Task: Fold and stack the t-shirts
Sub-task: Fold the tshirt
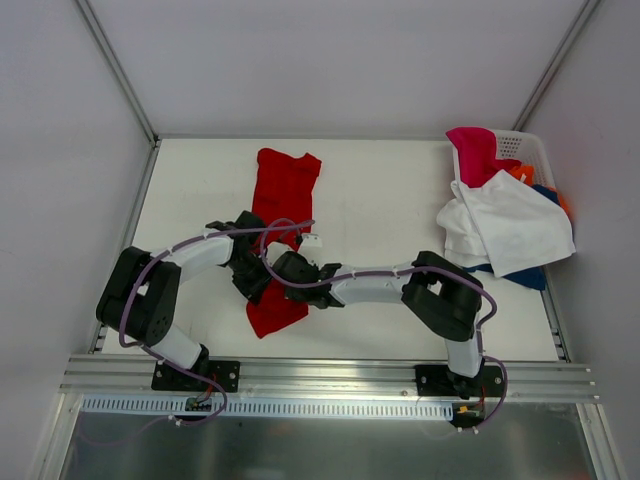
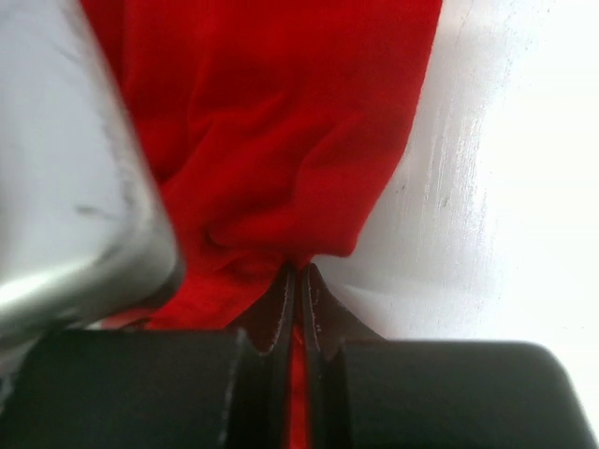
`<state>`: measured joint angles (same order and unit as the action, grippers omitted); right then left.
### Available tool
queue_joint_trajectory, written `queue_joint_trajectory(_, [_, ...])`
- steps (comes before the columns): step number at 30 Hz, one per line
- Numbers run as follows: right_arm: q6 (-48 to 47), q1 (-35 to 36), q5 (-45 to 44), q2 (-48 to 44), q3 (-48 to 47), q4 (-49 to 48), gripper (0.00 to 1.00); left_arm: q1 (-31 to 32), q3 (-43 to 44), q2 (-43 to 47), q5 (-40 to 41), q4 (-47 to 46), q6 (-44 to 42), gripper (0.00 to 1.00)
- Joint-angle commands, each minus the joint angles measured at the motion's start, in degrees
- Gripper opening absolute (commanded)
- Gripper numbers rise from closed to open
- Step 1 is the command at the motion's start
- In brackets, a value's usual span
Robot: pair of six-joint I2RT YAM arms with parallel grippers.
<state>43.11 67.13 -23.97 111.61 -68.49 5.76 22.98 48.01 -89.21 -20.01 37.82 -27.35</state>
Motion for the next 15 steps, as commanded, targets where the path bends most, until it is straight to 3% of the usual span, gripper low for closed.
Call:
queue_joint_trajectory(1, [1.1, 0.1, 1.99, 1.25, 3.18, 3.64, 0.01, 2.5, -2.04, 0.61, 3.22, 0.14, 0.72, 0.1])
queue_joint_trajectory(3, [1.27, 0.28, 1.64, 0.63, 4.15, 3.56, 0.01, 2.59, -2.04, 2.1, 3.92, 0.32, 0.99, 0.01])
queue_joint_trajectory(15, [3.47, 6.16, -4.42, -10.87, 5.3, 14.71, 0.01, 2.51, 3.31, 14.84, 1.38, 9.89, -1.56, 0.0])
